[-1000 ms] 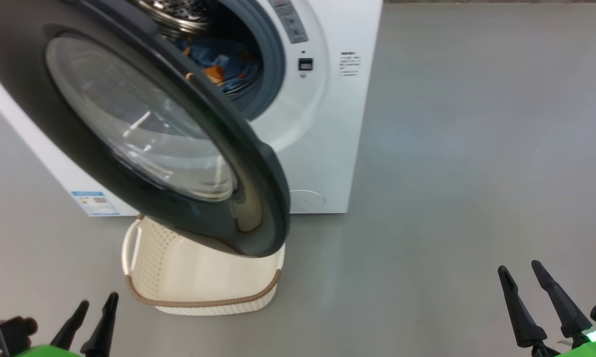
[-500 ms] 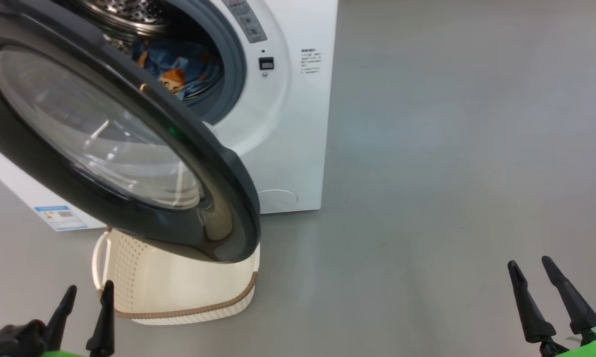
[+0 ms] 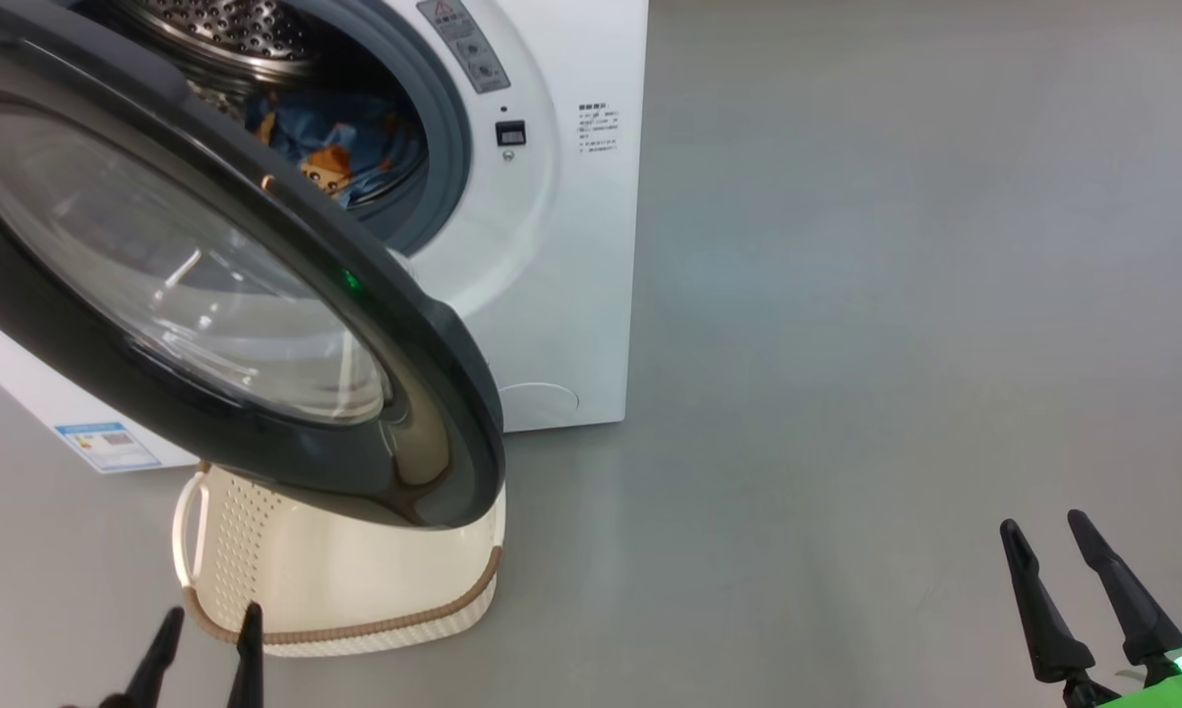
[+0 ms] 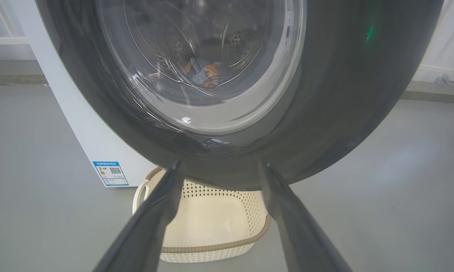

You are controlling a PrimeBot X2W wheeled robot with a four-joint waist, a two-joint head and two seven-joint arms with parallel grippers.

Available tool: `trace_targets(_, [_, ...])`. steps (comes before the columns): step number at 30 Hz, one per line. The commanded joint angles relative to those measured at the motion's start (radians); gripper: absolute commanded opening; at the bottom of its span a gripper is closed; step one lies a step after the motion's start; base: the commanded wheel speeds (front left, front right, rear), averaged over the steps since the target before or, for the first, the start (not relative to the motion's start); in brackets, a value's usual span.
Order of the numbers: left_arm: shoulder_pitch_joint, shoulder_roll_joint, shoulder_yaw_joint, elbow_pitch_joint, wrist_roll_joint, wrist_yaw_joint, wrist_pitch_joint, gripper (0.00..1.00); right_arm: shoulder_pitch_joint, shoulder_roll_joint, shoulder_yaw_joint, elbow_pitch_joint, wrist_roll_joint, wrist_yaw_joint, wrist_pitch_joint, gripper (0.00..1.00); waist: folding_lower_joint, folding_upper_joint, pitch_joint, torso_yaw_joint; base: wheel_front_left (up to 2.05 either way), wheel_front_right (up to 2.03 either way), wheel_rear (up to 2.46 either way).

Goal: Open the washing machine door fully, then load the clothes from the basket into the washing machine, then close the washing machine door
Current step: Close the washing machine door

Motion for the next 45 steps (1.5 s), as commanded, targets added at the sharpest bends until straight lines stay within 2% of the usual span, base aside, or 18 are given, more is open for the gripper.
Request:
trace_targets(1, [-0.002, -0.002, 0.047, -0.021, 0.016, -0.002, -0.006, 1.0, -0.017, -0.018, 0.026, -0.017, -0.01, 0.003, -0.005, 1.0, 0.0, -0.0001, -0.007, -0.004, 0.0, 0.0, 0.0])
trace_targets(6, [0.025, -0.03, 0.068, -0.034, 0.029, -0.002, -0.006, 1.0, -0.011, -0.018, 0.028, -0.016, -0.01, 0.003, -0.005, 1.0, 0.0, -0.0001, -0.021, -0.004, 0.0, 0.0, 0.0])
trace_targets(14, [0.028, -0.042, 0.061, -0.042, 0.041, -0.002, -0.006, 1.0, -0.004, -0.014, 0.031, -0.013, -0.01, 0.003, -0.005, 1.0, 0.0, -0.0001, -0.046, 0.015, 0.0, 0.0, 0.0])
trace_targets(15, [0.027, -0.043, 0.055, -0.042, 0.042, -0.002, -0.006, 1.0, -0.002, -0.012, 0.029, -0.013, -0.008, 0.003, -0.005, 0.9, 0.0, -0.0001, -0.049, 0.021, 0.0, 0.0, 0.0])
trace_targets(16, [0.026, -0.043, 0.047, -0.042, 0.045, -0.002, -0.006, 1.0, -0.002, -0.01, 0.028, -0.013, -0.005, 0.003, -0.005, 0.57, 0.0, -0.0001, -0.051, 0.027, 0.0, 0.0, 0.0])
trace_targets(18, [0.022, -0.044, 0.039, -0.042, 0.047, -0.002, -0.006, 1.0, -0.005, -0.01, 0.036, -0.014, 0.003, 0.003, -0.005, 0.0, 0.0, -0.0001, -0.055, 0.039, 0.0, 0.0, 0.0])
trace_targets(24, [0.02, -0.047, 0.031, -0.046, 0.046, -0.002, -0.006, 1.0, -0.071, -0.008, 0.078, -0.044, 0.008, 0.003, -0.005, 0.0, 0.0, -0.0001, -0.066, 0.071, 0.0, 0.0, 0.0])
trace_targets(36, [0.019, -0.055, 0.012, -0.069, 0.044, -0.002, -0.006, 1.0, -0.328, 0.032, 0.155, -0.168, 0.023, 0.003, -0.005, 0.0, 0.0, -0.0001, -0.068, 0.132, 0.0, 0.0, 0.0])
trace_targets(45, [0.016, -0.059, 0.008, -0.087, 0.042, -0.002, -0.006, 1.0, -0.476, 0.046, 0.286, -0.294, 0.033, 0.003, -0.005, 0.0, 0.0, -0.0001, -0.069, 0.21, 0.0, 0.0, 0.0])
